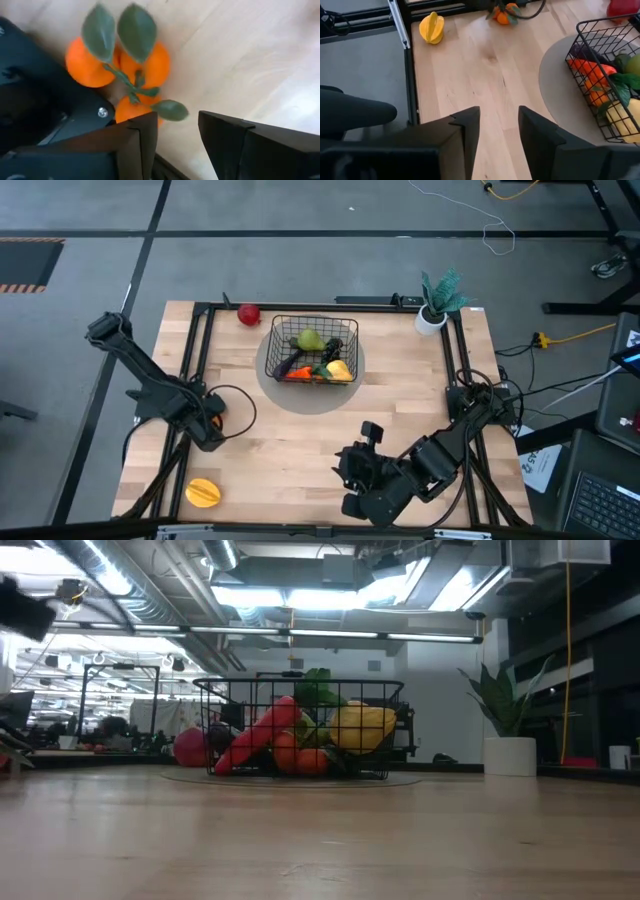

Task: Build produce basket
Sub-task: Put the orange tangerines into the black wire basket, then put the red pomegranate into the black wire basket

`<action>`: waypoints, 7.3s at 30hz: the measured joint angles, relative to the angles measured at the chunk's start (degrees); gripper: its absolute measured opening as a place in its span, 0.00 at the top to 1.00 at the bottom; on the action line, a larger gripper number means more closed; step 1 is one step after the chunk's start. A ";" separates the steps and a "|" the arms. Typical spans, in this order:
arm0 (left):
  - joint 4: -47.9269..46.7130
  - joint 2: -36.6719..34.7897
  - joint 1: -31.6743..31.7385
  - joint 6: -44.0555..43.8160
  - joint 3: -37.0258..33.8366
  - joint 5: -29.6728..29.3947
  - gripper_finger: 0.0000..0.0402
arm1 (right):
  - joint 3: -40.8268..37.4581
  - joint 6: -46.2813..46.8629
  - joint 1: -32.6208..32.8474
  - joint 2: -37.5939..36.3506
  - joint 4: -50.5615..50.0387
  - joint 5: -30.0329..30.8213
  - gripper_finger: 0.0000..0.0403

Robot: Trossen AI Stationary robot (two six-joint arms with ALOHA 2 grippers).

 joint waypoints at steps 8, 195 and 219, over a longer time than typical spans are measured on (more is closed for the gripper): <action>-16.08 -0.02 0.02 -4.13 8.02 -5.30 0.67 | -1.51 -0.66 0.00 0.07 0.33 -0.32 0.69; 16.58 42.11 103.32 102.13 43.55 -8.11 0.63 | -5.11 -0.04 -0.06 -0.02 3.06 -3.10 0.69; -28.78 31.11 94.68 103.92 38.94 13.61 0.63 | -5.11 -0.88 0.04 -0.02 3.04 -4.63 0.69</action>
